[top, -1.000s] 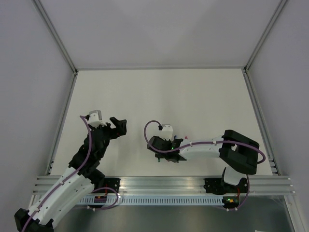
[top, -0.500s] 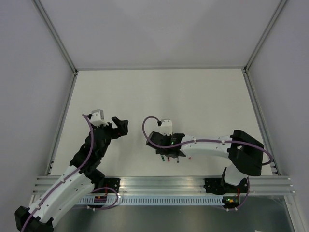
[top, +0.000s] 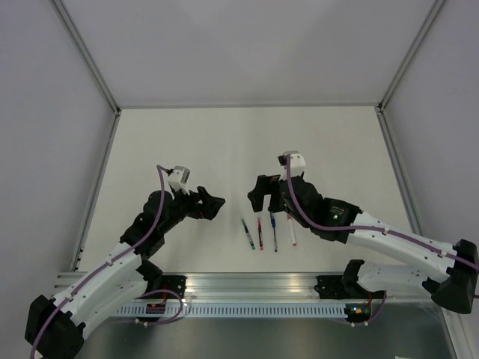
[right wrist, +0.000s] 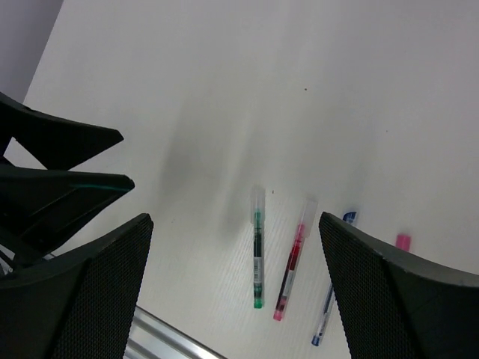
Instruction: Insert the pens into the pen caps
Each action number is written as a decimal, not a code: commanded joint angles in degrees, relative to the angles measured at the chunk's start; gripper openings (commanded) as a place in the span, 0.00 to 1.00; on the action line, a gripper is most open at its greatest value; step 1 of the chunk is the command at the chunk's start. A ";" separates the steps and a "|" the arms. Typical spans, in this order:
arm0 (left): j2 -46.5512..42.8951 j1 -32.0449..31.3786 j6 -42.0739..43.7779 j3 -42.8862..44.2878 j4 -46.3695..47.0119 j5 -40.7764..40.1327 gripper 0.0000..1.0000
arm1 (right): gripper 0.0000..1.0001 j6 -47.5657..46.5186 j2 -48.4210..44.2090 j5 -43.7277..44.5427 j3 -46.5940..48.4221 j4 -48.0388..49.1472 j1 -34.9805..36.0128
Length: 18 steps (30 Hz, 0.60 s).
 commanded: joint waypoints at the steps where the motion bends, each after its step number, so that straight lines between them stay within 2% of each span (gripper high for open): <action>1: 0.40 -0.09 2.53 2.17 5.27 11.53 1.00 | 0.98 -4.17 -5.85 1.26 -7.80 11.43 -1.28; 3: -1.00 -0.09 2.44 1.56 6.33 13.20 1.00 | 0.98 -4.95 -8.57 0.83 -13.32 14.89 -2.51; 7: -2.94 -0.09 2.09 1.03 7.03 14.78 1.00 | 0.98 -4.61 -9.73 -2.68 -16.44 18.24 -8.66; 11: -2.59 -0.09 1.12 0.85 10.28 21.19 1.00 | 0.98 -3.55 -13.40 -2.17 -16.42 15.25 -8.93; 18: -5.84 -0.09 1.65 0.33 9.06 19.71 1.00 | 0.98 -3.55 -15.27 -4.01 -20.12 19.56 -9.02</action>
